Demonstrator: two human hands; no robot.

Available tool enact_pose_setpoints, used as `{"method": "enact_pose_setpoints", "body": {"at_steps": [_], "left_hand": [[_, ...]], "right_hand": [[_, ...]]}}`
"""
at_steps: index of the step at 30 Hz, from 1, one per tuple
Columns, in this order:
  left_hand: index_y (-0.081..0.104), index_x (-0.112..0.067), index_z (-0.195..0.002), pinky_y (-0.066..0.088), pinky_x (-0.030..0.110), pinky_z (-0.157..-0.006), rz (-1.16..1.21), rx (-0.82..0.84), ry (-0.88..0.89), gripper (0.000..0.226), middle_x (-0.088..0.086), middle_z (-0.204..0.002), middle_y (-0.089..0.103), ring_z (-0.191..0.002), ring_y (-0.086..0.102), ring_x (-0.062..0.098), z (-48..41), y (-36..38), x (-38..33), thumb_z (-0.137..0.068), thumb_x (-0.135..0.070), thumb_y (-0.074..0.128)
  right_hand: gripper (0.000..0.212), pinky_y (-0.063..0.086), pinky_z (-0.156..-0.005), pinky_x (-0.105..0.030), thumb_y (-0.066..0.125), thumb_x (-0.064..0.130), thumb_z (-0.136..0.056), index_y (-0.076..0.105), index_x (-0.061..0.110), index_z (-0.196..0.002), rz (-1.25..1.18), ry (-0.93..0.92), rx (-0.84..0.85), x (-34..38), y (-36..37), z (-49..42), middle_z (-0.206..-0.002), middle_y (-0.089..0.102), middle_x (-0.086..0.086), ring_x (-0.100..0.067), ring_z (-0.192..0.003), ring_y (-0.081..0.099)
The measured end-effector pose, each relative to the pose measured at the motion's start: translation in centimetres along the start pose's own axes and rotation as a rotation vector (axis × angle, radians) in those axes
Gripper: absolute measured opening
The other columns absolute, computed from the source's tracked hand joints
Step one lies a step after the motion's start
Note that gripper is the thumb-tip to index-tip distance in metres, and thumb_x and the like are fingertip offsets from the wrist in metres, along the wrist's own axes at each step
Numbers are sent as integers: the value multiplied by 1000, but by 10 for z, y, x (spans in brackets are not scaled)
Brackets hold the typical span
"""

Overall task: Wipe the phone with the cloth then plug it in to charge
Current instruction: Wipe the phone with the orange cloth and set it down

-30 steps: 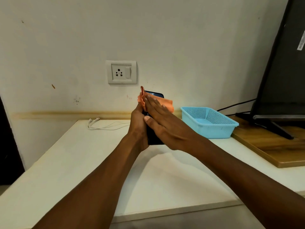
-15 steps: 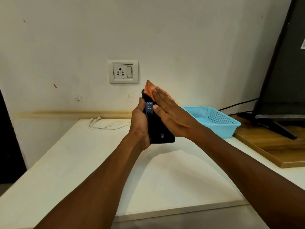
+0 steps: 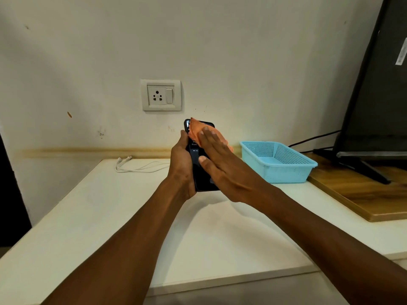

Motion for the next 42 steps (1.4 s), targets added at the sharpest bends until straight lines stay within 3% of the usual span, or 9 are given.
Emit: {"method": "enact_pose_setpoints", "body": {"at_steps": [3, 7, 11, 24, 29, 33, 35, 38, 42], "left_hand": [[66, -15, -118, 54, 41, -86, -28, -10, -2, 65, 13, -104, 74, -94, 71, 28, -2, 0, 0, -93, -63, 30], [60, -13, -124, 58, 34, -69, -30, 14, -2, 61, 9, -87, 76, -78, 73, 22, 2, 3, -2, -96, -57, 29], [59, -11, -128, 54, 37, -79, -11, 29, -31, 64, 12, -90, 73, -82, 70, 25, 2, 5, 0, -94, -58, 32], [64, -10, -121, 58, 37, -73, 29, 35, -52, 71, 16, -104, 70, -88, 69, 29, -3, 2, 7, -91, -65, 31], [59, -7, -127, 50, 44, -92, 69, 32, -39, 73, 19, -119, 62, -102, 62, 31, -4, 0, 4, -91, -65, 34], [60, -9, -124, 54, 44, -76, 11, 21, -38, 70, 18, -108, 68, -91, 67, 31, -4, -4, 2, -91, -64, 33], [55, -9, -130, 53, 47, -83, -13, 8, -28, 72, 20, -115, 65, -96, 65, 34, -6, -7, 1, -90, -64, 33], [52, -10, -135, 48, 51, -95, -15, 4, -15, 74, 21, -128, 60, -106, 61, 36, -9, -11, 2, -88, -66, 38], [54, -8, -130, 53, 45, -83, 26, 37, -20, 71, 20, -112, 64, -90, 64, 34, -7, -5, 3, -92, -64, 31]], "right_hand": [[55, 1, -120, -28, 30, 35, -102, 19, 15, -152, -56, -31, 49, 8, 5, 3, -161, 13, -1, -11, -148, 4], [55, 0, -120, -26, 31, 32, -102, 19, 12, -152, -55, -89, 66, 17, 8, 7, -161, 13, -3, -12, -148, 4], [55, 0, -119, -24, 31, 33, -102, 18, 16, -153, -25, -111, 77, 14, 4, 20, -161, 12, 0, -9, -148, 3], [58, 0, -120, -27, 30, 33, -102, 10, 14, -153, 39, 20, 43, 7, -2, 50, -162, 3, 1, -1, -143, -12], [59, -9, -113, -15, 25, 39, -103, -8, 30, -151, -113, 138, 260, 16, 13, 61, -155, -20, 22, 13, -137, -23], [59, -7, -114, -13, 28, 38, -103, -7, 31, -151, -137, 77, 305, 32, 11, 66, -156, -17, 24, 15, -137, -20], [58, -6, -115, -13, 28, 36, -104, -4, 30, -152, -133, 52, 326, 35, 10, 68, -156, -15, 25, 16, -137, -18], [54, 1, -119, -23, 30, 28, -104, 10, 18, -153, -88, -84, 234, 40, 1, 70, -161, 2, 7, 1, -145, -7], [54, 3, -120, -26, 33, 21, -102, 14, 15, -153, -37, -112, 218, 32, -3, 78, -161, 7, 2, -5, -147, -3]]}}
Point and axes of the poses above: each hand's wrist, its own z-axis away from the middle knuckle, its own y-axis out of the palm, x = y × z, the point moved 9 cm from there along -z, towards the middle knuckle
